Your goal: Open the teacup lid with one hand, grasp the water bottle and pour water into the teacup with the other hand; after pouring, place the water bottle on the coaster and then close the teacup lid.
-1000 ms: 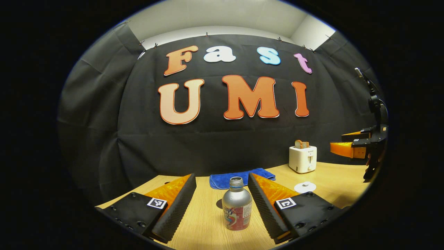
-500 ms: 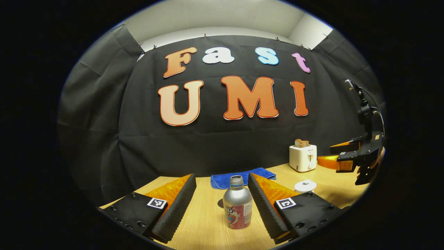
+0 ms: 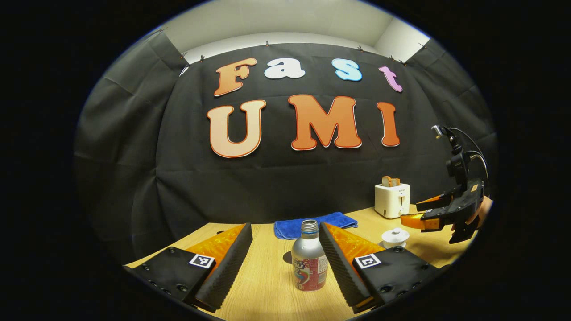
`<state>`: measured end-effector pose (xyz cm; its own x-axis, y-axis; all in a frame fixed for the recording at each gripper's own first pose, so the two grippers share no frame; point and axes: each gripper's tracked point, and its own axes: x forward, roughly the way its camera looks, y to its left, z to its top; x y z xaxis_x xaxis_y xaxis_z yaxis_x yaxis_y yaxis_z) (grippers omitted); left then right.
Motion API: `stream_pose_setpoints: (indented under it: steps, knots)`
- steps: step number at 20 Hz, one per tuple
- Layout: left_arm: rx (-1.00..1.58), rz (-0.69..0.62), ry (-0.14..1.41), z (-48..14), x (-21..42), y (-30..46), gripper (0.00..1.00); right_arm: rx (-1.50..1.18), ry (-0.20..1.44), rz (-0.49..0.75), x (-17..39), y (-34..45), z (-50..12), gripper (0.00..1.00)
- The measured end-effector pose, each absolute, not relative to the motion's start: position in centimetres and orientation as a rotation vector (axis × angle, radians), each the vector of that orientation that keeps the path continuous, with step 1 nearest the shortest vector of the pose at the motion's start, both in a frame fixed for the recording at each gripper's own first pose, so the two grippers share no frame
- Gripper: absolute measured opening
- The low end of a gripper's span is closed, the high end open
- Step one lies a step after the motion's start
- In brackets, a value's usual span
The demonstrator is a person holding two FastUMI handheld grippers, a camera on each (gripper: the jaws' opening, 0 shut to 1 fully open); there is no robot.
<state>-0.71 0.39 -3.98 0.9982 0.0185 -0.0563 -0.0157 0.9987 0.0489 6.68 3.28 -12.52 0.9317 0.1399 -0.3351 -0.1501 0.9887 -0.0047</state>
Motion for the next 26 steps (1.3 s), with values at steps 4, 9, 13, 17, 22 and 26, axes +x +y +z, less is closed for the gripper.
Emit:
stream_pose_setpoints:
  steps: [4,9,13,17,22,26]
  knots:
    - [0.051,0.035,0.066,-4.4,-0.9,0.9,0.98,-0.033,0.438,0.179,7.7,4.3,-15.6,0.81]
    - [0.050,0.051,0.092,-5.3,-0.9,1.4,1.00,-0.079,0.447,0.187,9.1,4.6,-16.8,0.70]
    - [0.047,0.049,0.106,-6.0,-0.5,1.2,0.98,-0.078,0.473,0.199,9.7,5.0,-17.9,0.58]
    - [0.045,0.044,0.116,-6.4,-0.2,1.0,0.98,-0.103,0.457,0.211,9.7,5.4,-17.8,0.45]
    - [0.048,0.028,0.122,-6.7,0.1,0.3,0.96,-0.151,0.452,0.207,9.8,5.4,-17.6,0.29]
    - [0.046,-0.008,0.140,-7.6,0.4,-0.9,1.00,-0.145,0.452,0.204,10.0,5.3,-17.6,0.24]
